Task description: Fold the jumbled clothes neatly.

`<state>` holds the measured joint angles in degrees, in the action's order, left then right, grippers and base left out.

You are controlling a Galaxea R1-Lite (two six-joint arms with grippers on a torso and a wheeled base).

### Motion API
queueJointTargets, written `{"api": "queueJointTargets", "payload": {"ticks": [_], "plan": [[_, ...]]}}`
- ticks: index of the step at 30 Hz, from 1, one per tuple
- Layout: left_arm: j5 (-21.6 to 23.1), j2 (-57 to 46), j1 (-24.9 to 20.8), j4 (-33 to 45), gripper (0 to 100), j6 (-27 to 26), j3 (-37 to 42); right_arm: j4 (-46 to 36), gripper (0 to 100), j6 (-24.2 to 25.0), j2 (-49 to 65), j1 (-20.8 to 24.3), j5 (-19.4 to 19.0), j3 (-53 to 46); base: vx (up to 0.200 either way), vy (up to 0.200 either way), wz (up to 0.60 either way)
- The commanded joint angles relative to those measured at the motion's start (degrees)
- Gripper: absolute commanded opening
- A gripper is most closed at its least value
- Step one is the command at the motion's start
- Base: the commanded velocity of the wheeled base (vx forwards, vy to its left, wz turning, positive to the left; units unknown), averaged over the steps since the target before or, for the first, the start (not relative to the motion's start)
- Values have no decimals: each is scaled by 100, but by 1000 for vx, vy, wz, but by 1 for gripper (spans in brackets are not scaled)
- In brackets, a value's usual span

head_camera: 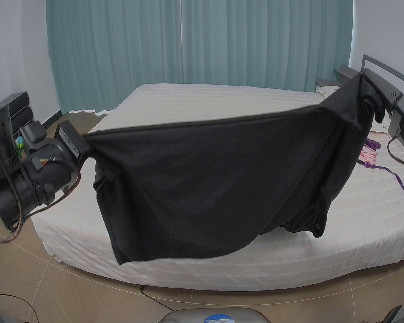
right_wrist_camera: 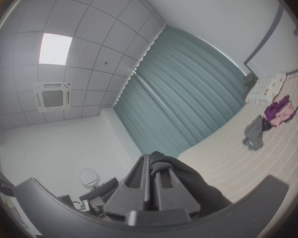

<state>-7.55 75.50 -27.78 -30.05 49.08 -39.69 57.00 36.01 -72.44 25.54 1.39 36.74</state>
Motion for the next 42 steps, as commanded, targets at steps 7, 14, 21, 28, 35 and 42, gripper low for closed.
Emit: {"api": "queueJointTargets", "payload": {"ticks": [7, 14, 21, 28, 35, 42], "plan": [[16, 1723, 405, 140, 0, -48, -1673, -58, 0, -332, -2055, -550, -86, 1511, 200, 0, 0], [51, 2584, 686, 96, 0, -56, -2086, 347, 0, -674, -3083, -691, -25, 2100, 200, 0, 0], [87, 3560, 924, -1, 0, -171, -2605, 434, 0, -868, -3875, -779, 10, 2452, 200, 0, 0], [87, 4368, 941, -18, 0, -179, -2913, 681, 0, -903, -4666, -910, 54, 2461, 86, 0, 0], [87, 5071, 1003, -36, 0, -179, -3115, 707, 0, -885, -5588, -1060, 81, 2970, 0, 0, 0], [87, 6003, 1100, -308, 0, -171, -3607, 637, 0, -876, -6494, -1095, 204, 3586, 0, 0, 0]]}}
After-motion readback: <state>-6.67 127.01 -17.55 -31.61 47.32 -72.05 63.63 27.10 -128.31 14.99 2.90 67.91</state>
